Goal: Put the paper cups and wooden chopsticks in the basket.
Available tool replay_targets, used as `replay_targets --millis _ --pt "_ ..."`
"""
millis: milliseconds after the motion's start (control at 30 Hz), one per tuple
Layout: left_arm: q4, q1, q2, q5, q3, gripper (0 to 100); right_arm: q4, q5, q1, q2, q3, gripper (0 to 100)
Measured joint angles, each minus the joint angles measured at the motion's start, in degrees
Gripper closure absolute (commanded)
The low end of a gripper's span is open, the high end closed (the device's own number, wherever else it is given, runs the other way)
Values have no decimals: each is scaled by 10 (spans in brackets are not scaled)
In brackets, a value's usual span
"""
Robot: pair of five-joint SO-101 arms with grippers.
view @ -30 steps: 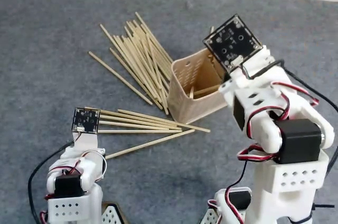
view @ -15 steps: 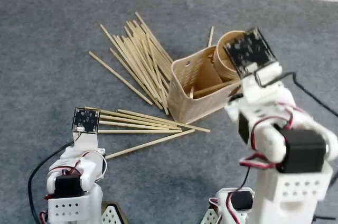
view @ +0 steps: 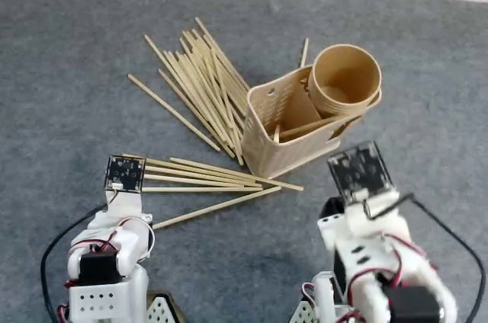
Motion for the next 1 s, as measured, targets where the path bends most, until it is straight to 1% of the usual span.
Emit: replay_targets --millis 100,200,300,367,433,567,633,700,800,933,1000 --pt "0 3 -1 0 -34 989 -31 -33 25 -84 77 994" --pt "0 4 -2 -16 -97 989 -62 -50 77 -156 154 994" --pt "0 17 -4 -88 -148 989 -90 -54 131 -202 221 994" --pt "0 26 -4 -128 -176 981 -97 -54 162 -205 247 994" --pt "0 37 -4 -152 -206 959 -100 -54 175 -207 264 994" --pt "0 54 10 -192 -270 950 -120 -59 183 -209 301 994" --pt "0 54 51 -217 -300 932 -137 -69 184 -209 326 994" --pt "0 54 116 -251 -335 866 -154 -94 188 -209 350 994" --pt "0 54 243 -281 -397 780 -174 -134 215 -209 384 994" --pt "0 54 433 -302 -490 765 -195 -154 258 -209 425 994" --pt "0 55 520 -335 -536 765 -199 -154 273 -209 447 994"
